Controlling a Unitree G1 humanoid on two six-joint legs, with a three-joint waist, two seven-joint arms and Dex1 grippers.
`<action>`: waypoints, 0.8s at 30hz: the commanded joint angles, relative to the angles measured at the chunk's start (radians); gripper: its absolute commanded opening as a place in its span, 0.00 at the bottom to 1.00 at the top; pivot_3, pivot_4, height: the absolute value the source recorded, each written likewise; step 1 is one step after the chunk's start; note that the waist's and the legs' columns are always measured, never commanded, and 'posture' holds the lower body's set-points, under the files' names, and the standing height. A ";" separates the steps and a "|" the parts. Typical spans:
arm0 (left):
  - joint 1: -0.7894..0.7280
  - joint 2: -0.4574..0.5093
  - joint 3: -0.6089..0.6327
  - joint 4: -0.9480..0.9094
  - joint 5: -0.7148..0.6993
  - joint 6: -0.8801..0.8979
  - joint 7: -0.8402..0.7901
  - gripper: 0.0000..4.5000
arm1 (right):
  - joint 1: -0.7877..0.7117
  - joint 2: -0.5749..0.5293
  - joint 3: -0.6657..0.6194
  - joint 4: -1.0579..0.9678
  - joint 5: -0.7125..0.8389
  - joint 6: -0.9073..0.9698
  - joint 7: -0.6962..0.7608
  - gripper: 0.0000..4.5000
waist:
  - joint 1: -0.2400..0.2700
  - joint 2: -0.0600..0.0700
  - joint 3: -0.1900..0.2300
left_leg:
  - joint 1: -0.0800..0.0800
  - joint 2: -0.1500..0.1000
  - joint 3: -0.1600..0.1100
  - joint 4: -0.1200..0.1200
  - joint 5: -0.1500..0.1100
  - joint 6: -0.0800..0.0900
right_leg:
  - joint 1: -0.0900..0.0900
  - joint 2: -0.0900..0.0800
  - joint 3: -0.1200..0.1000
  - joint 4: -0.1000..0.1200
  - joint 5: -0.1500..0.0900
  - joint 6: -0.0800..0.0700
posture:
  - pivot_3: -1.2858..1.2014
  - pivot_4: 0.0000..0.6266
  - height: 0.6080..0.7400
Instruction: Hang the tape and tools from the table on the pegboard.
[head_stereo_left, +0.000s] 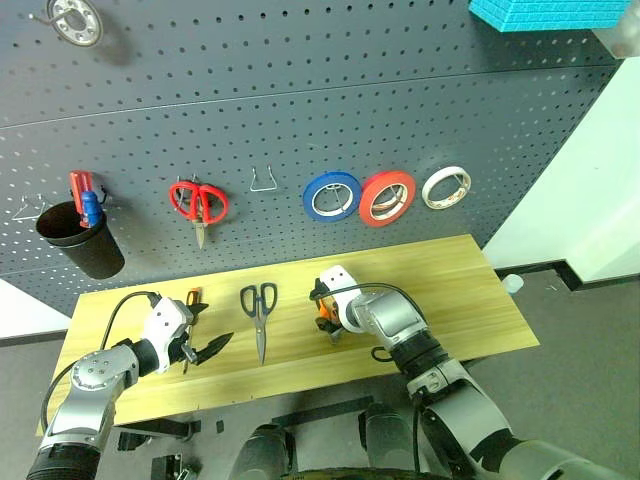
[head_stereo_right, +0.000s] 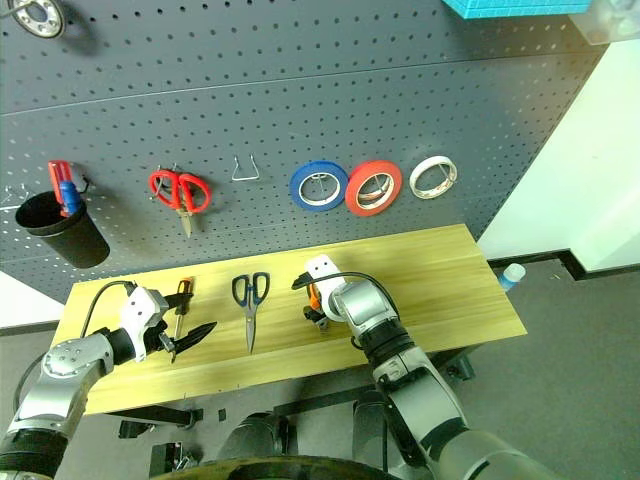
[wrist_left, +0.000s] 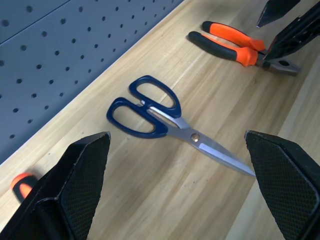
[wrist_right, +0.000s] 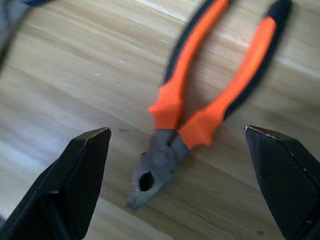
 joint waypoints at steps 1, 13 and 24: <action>0.009 0.011 0.029 -0.013 -0.010 -0.017 -0.002 1.00 | -0.054 0.044 -0.055 0.061 0.013 -0.018 -0.049 0.99 | -0.014 0.000 0.000 | 0.000 0.000 0.000 0.000 0.000 0.000 | 0.000 0.000 0.000 0.000 0.000 0.000 | 0.47 0.16 0.98; 0.017 0.024 0.037 -0.002 -0.011 -0.020 -0.023 1.00 | -0.149 0.121 -0.101 0.258 0.030 -0.106 -0.074 0.99 | -0.045 0.003 0.002 | 0.000 0.000 -0.001 -0.001 0.000 0.000 | -0.001 0.000 0.000 0.001 0.000 0.000 | 0.47 0.17 0.98; 0.132 0.057 0.067 -0.055 -0.019 -0.014 -0.033 1.00 | -0.134 0.155 -0.090 0.252 0.038 -0.117 -0.081 0.99 | -0.045 0.008 0.021 | -0.001 0.000 -0.001 -0.002 0.000 0.000 | -0.002 0.000 0.000 0.001 -0.001 0.000 | 0.47 0.26 0.98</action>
